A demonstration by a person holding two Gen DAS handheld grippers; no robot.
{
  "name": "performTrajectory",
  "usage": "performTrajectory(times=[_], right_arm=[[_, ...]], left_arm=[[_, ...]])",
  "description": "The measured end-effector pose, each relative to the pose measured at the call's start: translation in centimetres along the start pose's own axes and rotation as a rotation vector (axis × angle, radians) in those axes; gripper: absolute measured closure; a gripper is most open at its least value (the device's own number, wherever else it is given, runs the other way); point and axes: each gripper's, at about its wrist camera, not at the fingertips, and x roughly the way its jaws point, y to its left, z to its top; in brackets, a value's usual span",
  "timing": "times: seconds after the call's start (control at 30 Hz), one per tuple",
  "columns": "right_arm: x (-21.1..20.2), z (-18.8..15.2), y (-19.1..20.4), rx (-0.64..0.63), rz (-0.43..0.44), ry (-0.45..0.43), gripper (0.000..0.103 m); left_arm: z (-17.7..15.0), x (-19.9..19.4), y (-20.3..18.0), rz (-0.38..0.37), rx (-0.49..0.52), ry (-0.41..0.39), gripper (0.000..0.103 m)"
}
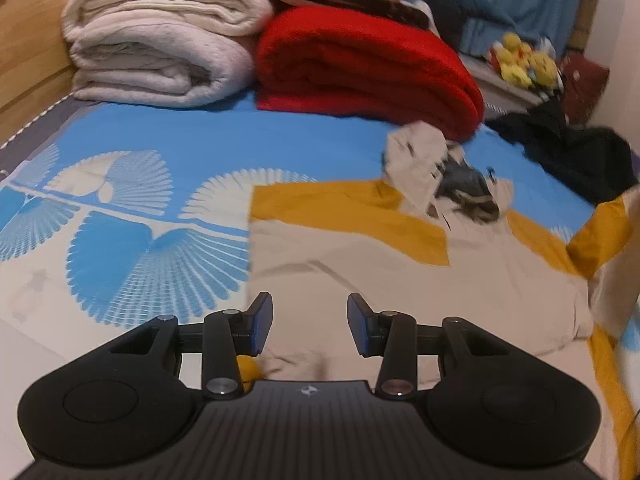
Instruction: Fold large clothes
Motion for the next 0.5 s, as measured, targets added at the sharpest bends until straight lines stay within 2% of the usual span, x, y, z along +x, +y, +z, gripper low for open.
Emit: performTrajectory(times=[0.07,0.17,0.2,0.23,0.27,0.33,0.4,0.43,0.5], right_arm=[[-5.7,-0.4,7.5,-0.128,0.293,-0.041,0.103],[-14.7,-3.6,16.4,-0.277,0.695,-0.011,0.103],[-16.9,-5.1,18.4,-0.311,0.806,0.044,0.103],[-19.0,-7.1,20.4,-0.348,0.914,0.135,0.102],[-20.5,-9.0,21.6,-0.367,0.976,0.223,0.101],[-22.4,-12.9,22.9,-0.403,1.014,0.404,0.100],[-23.3,-15.0,21.8,-0.369,0.951,0.512,0.099],[-23.5,-15.1,20.8,-0.335,0.914,0.548,0.098],[-24.1,-14.0,18.0,-0.233,0.830,0.563,0.094]], left_arm=[[0.7,-0.6,1.6,0.009,-0.048,-0.017,0.057],[1.4,-1.2,4.0,0.018,-0.127,-0.025,0.057],[1.5,-1.3,4.5,0.019,-0.144,-0.023,0.057],[1.7,-1.4,5.1,0.016,-0.160,-0.018,0.057],[1.7,-1.5,5.5,0.011,-0.172,-0.014,0.057],[1.8,-1.6,5.9,-0.002,-0.187,-0.009,0.057],[1.7,-1.8,5.9,-0.021,-0.195,-0.003,0.057],[1.6,-1.8,5.8,-0.033,-0.198,0.000,0.057],[1.5,-1.8,5.3,-0.052,-0.190,0.009,0.057]])
